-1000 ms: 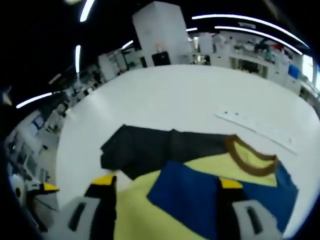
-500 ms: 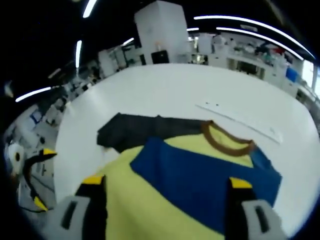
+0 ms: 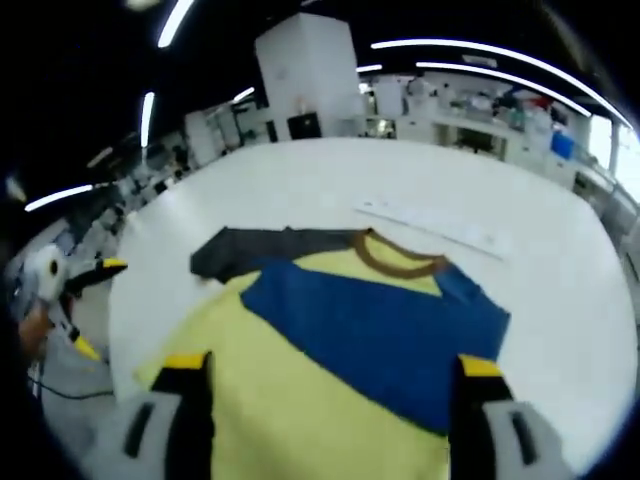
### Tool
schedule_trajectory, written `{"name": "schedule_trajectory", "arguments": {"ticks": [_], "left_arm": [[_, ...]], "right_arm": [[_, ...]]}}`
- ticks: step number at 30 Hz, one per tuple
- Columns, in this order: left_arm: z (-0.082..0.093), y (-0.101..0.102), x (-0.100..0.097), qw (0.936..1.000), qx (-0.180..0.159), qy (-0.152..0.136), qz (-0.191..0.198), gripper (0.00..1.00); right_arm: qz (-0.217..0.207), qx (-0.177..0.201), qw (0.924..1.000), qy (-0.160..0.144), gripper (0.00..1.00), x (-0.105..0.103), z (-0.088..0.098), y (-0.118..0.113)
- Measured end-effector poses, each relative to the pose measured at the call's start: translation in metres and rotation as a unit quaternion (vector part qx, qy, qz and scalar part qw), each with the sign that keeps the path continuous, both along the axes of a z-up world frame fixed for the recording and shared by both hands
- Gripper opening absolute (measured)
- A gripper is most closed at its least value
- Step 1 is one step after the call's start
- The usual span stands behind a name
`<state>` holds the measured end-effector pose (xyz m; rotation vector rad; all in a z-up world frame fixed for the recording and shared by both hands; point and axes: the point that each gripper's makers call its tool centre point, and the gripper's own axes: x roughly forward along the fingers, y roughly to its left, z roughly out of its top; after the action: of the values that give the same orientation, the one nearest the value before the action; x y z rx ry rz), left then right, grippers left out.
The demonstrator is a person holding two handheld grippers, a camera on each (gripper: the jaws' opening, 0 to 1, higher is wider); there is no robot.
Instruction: Fold the garment on the visible template until the final outline fits inside the template.
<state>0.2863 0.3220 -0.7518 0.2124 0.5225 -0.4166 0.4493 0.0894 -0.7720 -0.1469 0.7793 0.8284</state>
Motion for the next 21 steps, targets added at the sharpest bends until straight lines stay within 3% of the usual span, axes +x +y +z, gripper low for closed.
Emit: {"name": "schedule_trajectory", "arguments": {"ticks": [1, 8, 12, 21], "left_arm": [[0.001, 0.001, 0.005, 1.0, 0.0, -0.003, 0.001, 0.99], [0.007, 0.005, 0.03, 0.9998, -0.013, -0.011, 0.006, 0.92], [0.009, 0.005, 0.044, 0.9995, -0.027, -0.013, 0.013, 0.86], [0.006, 0.004, 0.074, 0.9996, -0.022, -0.014, 0.012, 0.7]], "right_arm": [[0.0, -0.001, 1.0, -0.004, 0.99, 0.007, -0.002, -0.006], [0.003, -0.013, 0.9997, -0.02, 0.99, -0.004, 0.002, -0.032], [0.0, -0.02, 0.9994, -0.027, 0.99, -0.016, 0.003, -0.048], [-0.006, -0.017, 0.9988, -0.045, 0.99, -0.035, 0.012, -0.075]]}}
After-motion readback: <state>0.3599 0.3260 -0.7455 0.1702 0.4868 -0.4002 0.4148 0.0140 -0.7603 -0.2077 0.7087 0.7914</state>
